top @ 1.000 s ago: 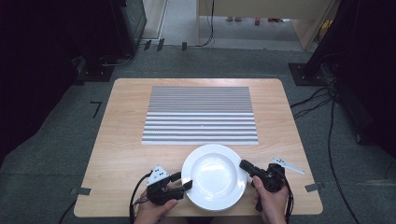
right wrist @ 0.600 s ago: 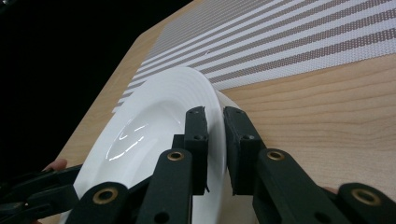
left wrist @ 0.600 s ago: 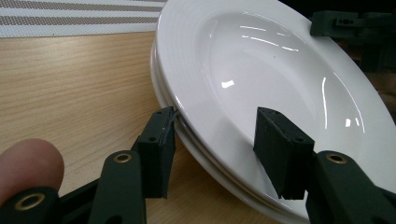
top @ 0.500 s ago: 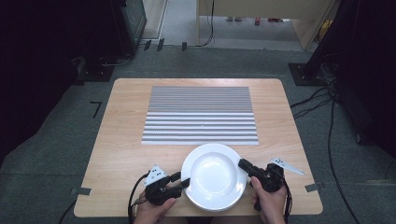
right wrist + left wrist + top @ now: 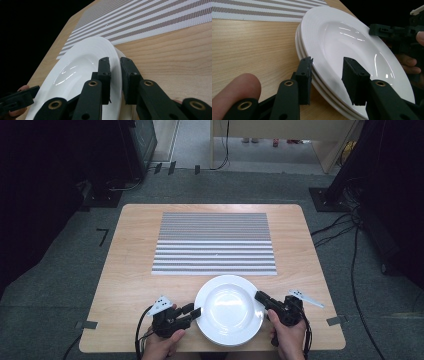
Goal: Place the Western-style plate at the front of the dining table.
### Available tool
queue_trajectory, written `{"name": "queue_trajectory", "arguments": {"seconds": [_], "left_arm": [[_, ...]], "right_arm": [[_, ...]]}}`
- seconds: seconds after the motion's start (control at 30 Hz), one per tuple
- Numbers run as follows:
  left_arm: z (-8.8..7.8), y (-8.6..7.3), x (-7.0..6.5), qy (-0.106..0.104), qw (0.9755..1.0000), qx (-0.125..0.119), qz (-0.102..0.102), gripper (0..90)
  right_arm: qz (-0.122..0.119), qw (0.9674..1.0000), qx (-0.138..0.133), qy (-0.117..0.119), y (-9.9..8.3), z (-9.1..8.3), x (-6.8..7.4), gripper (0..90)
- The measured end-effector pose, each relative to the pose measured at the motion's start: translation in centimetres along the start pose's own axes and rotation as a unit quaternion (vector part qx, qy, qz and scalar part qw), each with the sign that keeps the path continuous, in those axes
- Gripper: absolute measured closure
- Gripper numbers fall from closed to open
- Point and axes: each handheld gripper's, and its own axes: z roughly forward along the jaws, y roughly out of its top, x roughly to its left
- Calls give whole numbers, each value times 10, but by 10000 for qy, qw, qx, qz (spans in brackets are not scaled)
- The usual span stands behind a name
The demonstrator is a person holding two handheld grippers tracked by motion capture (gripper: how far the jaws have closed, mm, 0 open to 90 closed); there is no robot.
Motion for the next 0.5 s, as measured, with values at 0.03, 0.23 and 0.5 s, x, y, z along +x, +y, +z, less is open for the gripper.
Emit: {"name": "queue_trajectory", "arguments": {"seconds": [0.03, 0.23, 0.5], "left_arm": [[0, 0, 0, 0, 10000, 0, 0, 603], [0, 3, 9, -470, 9980, 88, -413, 519], [-5, 6, 34, -1259, 9827, -40, -1355, 537]], "right_arm": [[0, 10000, 0, 0, 0, 0, 0, 803], [124, 9999, 82, -4, 0, 1, -3, 800], [221, 9996, 128, 99, 1, 0, -5, 789]]}}
